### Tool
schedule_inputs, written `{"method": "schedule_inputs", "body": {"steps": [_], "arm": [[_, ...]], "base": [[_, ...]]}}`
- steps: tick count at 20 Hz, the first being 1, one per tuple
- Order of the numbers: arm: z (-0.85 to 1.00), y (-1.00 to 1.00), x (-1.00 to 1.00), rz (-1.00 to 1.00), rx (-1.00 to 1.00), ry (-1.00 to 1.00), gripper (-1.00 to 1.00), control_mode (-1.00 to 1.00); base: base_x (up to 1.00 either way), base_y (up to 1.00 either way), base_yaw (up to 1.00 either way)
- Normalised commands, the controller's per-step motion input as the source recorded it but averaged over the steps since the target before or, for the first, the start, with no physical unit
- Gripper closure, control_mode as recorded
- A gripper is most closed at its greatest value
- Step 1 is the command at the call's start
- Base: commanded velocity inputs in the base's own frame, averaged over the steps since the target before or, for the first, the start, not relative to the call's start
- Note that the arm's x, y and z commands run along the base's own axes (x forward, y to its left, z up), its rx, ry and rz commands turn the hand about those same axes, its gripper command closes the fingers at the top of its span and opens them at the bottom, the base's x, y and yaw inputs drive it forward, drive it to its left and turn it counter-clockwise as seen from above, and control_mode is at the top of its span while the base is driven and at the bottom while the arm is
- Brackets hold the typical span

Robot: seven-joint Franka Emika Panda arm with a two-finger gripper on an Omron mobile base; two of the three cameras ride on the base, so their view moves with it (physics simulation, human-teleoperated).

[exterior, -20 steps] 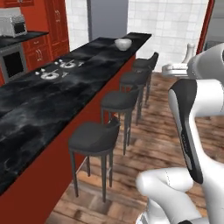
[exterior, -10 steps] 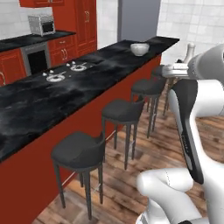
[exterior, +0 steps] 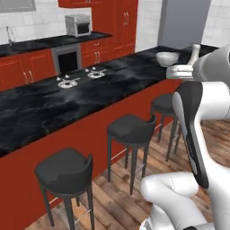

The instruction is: There is a bowl on the dining counter. Grab a lemon wedge from the fridge and place it in the bowl. Then get the liquor bottle and glass cup from the cabinet and place them next to the bowl.

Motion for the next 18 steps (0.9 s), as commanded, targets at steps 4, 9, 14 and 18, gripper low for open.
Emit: {"method": "schedule_inputs", "body": {"steps": [4,9,14,18], "arm": [[0.0,0.0,0.0,0.0,0.0,0.0,1.0,1.0],[0.0,0.0,0.0,0.0,0.0,0.0,1.0,1.0],[0.0,0.0,0.0,0.0,0.0,0.0,1.0,1.0],[0.0,0.0,0.0,0.0,0.0,0.0,1.0,1.0]], "base": [[0.39,-1.0,0.42],[0.29,-1.0,0.42],[0.26,-1.0,0.43],[0.22,-0.99,0.43]]}}
